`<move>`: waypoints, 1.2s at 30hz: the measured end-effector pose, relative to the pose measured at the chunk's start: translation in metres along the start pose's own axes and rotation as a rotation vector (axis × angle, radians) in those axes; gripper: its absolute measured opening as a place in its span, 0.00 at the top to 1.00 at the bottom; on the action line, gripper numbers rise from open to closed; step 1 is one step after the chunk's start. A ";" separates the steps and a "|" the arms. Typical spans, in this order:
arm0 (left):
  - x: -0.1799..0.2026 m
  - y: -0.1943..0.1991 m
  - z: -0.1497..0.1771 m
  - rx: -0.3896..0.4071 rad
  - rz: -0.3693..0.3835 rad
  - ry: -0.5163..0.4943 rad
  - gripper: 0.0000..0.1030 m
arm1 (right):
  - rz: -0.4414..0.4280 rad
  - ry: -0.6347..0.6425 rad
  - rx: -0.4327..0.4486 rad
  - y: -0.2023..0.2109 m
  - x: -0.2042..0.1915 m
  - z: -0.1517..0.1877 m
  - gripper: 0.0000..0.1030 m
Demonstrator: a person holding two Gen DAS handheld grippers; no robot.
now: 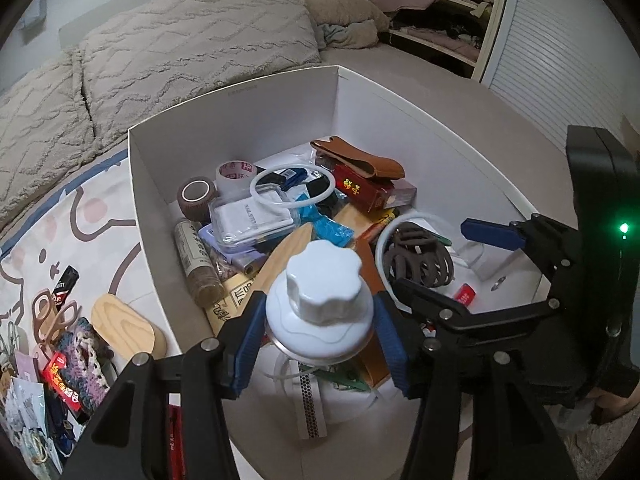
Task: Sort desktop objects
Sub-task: 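Lower the white ring into the shoebox with the right tool while the left tool holds the bottle above it, then open the left tool to drop the white bottle into the shoebox, then open the right tool to release the white ring into the shoebox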
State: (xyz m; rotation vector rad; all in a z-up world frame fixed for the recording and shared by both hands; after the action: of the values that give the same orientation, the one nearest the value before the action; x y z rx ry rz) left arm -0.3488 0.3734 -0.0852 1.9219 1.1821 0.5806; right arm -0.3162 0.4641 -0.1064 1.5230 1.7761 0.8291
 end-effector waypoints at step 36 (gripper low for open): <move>-0.006 0.013 -0.002 0.047 -0.017 0.027 0.27 | 0.006 0.007 0.044 0.005 -0.001 -0.004 0.18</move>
State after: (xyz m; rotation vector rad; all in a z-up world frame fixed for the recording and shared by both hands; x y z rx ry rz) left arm -0.3462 0.3658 -0.0737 1.9469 1.2376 0.5760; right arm -0.3166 0.4631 -0.1003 1.5562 1.8066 0.8038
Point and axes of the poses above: each gripper's, at about its wrist camera, not at the fingertips, and y roughly against the way its jaws point, x to its right, z to its underside, the point moved 5 cm from there along -y, roughly the way its jaws point, and after that the axes turned 7 degrees about -z, right-handed, at the moved point
